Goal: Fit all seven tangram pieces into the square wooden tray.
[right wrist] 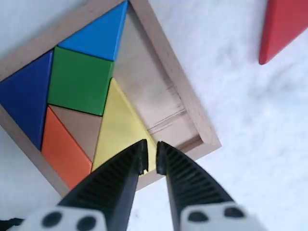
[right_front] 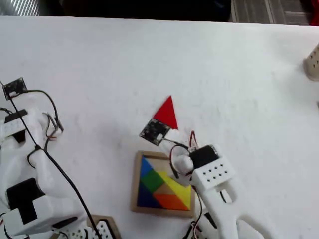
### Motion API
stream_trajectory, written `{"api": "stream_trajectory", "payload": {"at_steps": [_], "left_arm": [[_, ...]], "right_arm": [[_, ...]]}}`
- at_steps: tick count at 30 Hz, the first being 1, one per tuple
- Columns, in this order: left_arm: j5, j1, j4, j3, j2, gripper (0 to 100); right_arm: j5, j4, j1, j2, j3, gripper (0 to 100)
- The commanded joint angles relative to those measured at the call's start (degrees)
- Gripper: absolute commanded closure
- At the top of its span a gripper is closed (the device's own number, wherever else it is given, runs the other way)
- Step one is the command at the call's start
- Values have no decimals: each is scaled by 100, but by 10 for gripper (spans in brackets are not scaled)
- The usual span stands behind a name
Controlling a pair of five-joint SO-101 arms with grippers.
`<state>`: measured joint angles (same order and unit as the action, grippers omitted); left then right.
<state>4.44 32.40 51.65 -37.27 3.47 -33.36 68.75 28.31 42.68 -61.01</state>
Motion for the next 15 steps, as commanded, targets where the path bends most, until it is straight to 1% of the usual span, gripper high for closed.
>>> {"api": "stream_trajectory", "payload": {"at_steps": [1, 3, 5, 9, 15], "left_arm": [[-53, -31, -53, 44, 22, 812], [-53, -31, -53, 44, 22, 812], [-53, -31, -53, 44, 22, 812], [-53, -31, -53, 44, 22, 812], [-53, -31, -53, 44, 22, 812]], "right_arm": [[53, -75, -171, 110, -141, 799], [9, -242, -163, -31, -360, 711], [-26, -382, -163, -207, -536, 663], [-624, -374, -154, -549, -633, 658], [-677, -418, 4, -655, -633, 658]]}}
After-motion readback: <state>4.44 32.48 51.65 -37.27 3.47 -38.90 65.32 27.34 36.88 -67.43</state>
